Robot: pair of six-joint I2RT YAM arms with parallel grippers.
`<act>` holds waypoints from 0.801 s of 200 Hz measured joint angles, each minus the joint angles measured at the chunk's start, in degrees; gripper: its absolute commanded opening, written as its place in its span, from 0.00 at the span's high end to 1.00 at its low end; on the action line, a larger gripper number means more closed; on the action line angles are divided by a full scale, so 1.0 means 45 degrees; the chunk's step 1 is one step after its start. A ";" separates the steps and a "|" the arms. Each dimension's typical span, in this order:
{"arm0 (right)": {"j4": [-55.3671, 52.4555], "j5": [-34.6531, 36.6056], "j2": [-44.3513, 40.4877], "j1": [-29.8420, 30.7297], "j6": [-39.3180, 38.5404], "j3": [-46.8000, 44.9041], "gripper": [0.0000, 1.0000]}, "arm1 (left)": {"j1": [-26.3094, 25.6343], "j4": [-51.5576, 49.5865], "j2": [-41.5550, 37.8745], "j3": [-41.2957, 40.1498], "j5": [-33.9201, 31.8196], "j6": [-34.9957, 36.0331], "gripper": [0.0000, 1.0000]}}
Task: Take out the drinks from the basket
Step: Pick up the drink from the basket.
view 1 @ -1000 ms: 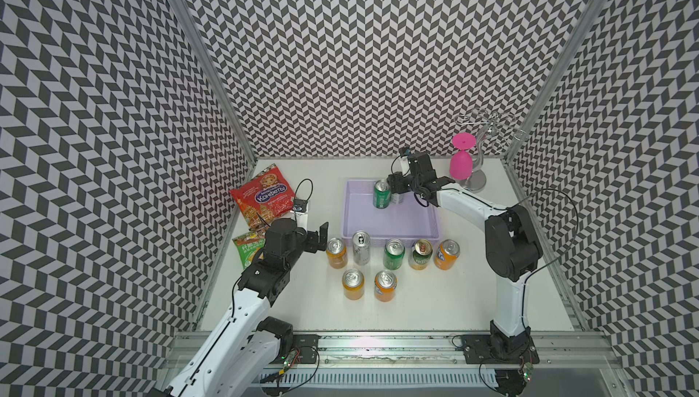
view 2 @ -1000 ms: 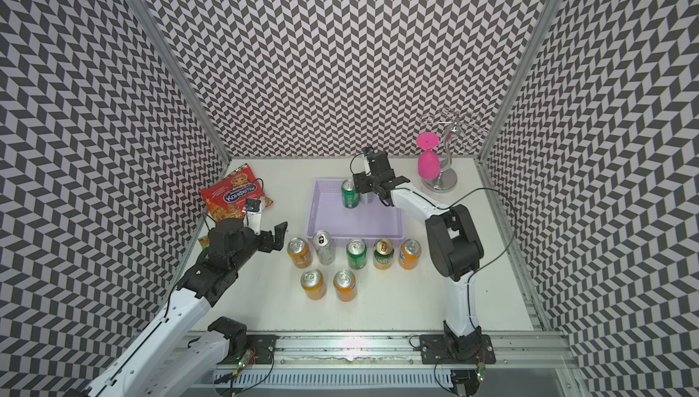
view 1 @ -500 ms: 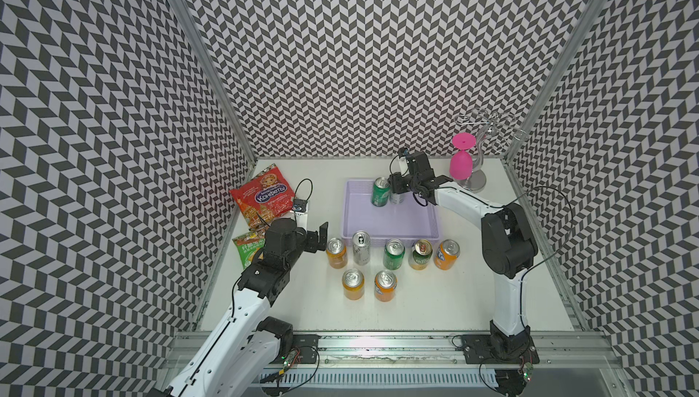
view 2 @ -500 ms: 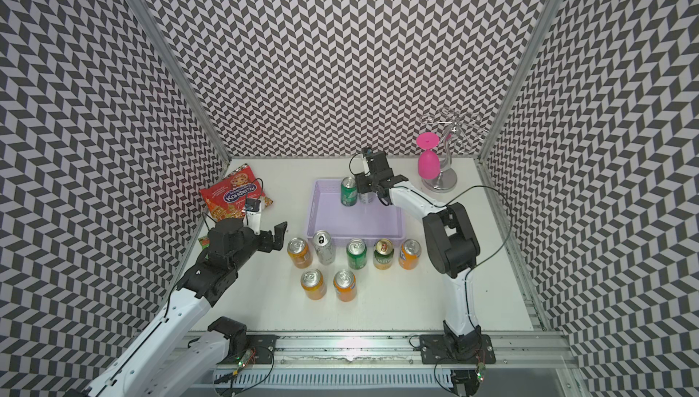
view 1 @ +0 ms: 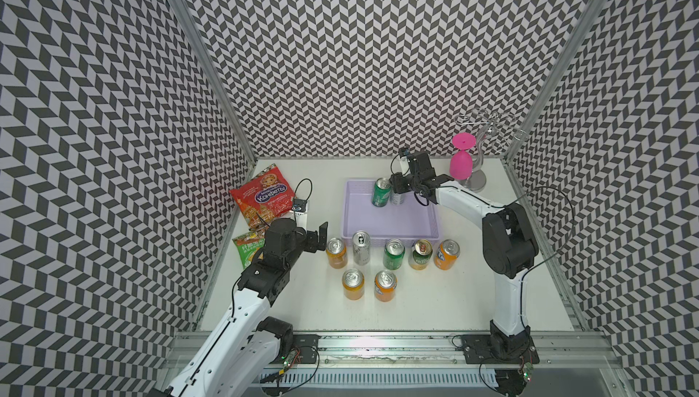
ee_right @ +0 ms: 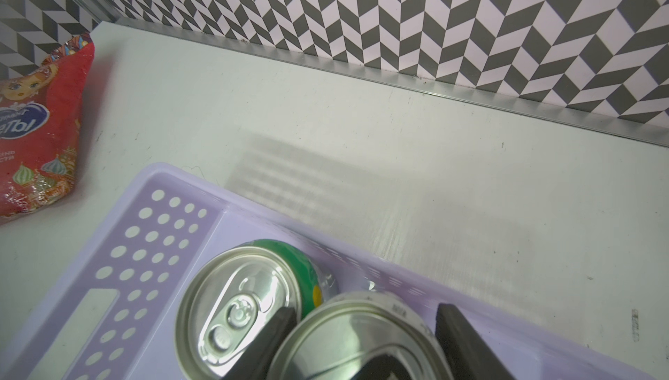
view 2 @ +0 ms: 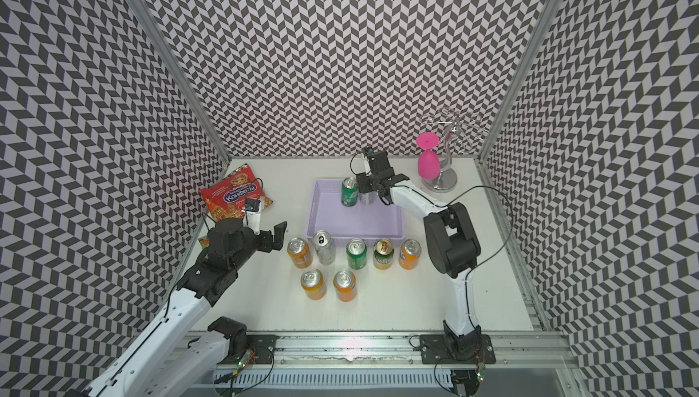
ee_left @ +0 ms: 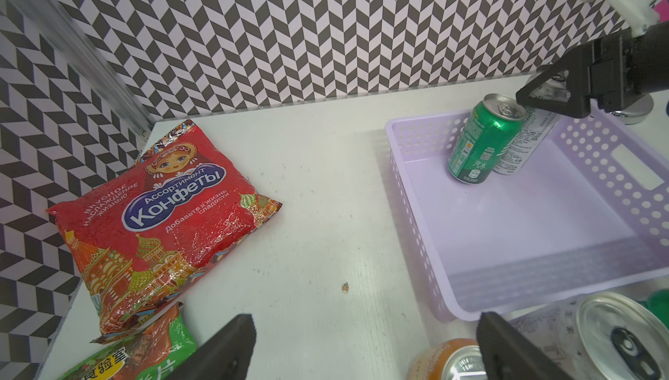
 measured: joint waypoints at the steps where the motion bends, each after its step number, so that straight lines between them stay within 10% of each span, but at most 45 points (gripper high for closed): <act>1: -0.0015 -0.0005 -0.0005 0.0000 0.0000 0.0000 0.47 | 0.0000 0.0000 0.0000 0.0000 0.0000 0.0000 0.01; 160: -0.1972 -0.0243 -0.3327 0.0049 -0.0219 -0.0631 0.47 | 0.0053 0.0000 0.0000 0.0000 0.0102 0.0000 0.01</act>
